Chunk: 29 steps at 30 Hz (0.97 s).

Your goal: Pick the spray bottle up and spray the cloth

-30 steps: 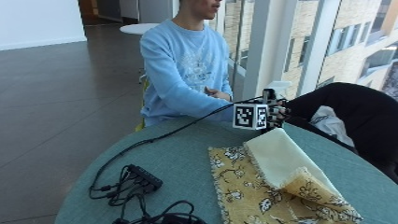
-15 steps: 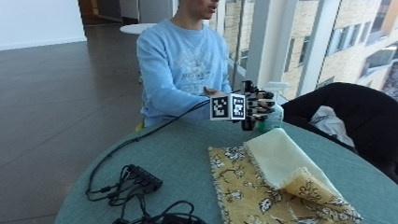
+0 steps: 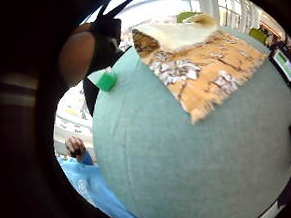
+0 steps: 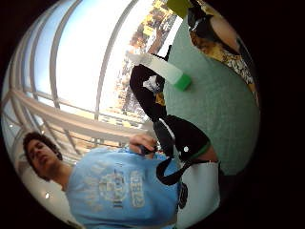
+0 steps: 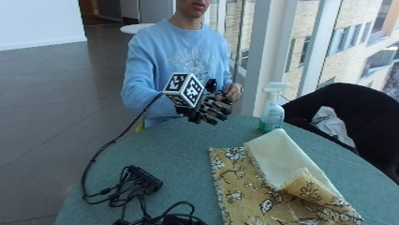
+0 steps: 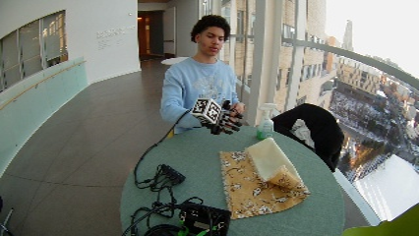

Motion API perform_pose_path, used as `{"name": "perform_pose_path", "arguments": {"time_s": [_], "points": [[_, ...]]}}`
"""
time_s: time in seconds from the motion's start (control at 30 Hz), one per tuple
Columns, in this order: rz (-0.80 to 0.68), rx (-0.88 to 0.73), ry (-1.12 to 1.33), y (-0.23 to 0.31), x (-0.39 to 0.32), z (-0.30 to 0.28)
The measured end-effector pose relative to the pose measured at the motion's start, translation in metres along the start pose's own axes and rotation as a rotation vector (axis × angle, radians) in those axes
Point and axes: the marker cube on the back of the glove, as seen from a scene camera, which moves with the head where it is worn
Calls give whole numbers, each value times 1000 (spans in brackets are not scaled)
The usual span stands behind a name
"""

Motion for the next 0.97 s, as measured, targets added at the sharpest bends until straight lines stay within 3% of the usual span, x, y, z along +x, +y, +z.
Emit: {"name": "perform_pose_path", "arguments": {"time_s": [0.23,0.43,0.97], "points": [[61,29,226,64,46,-36],[118,53,283,102,73,-59],[171,54,309,131,95,-80]]}}
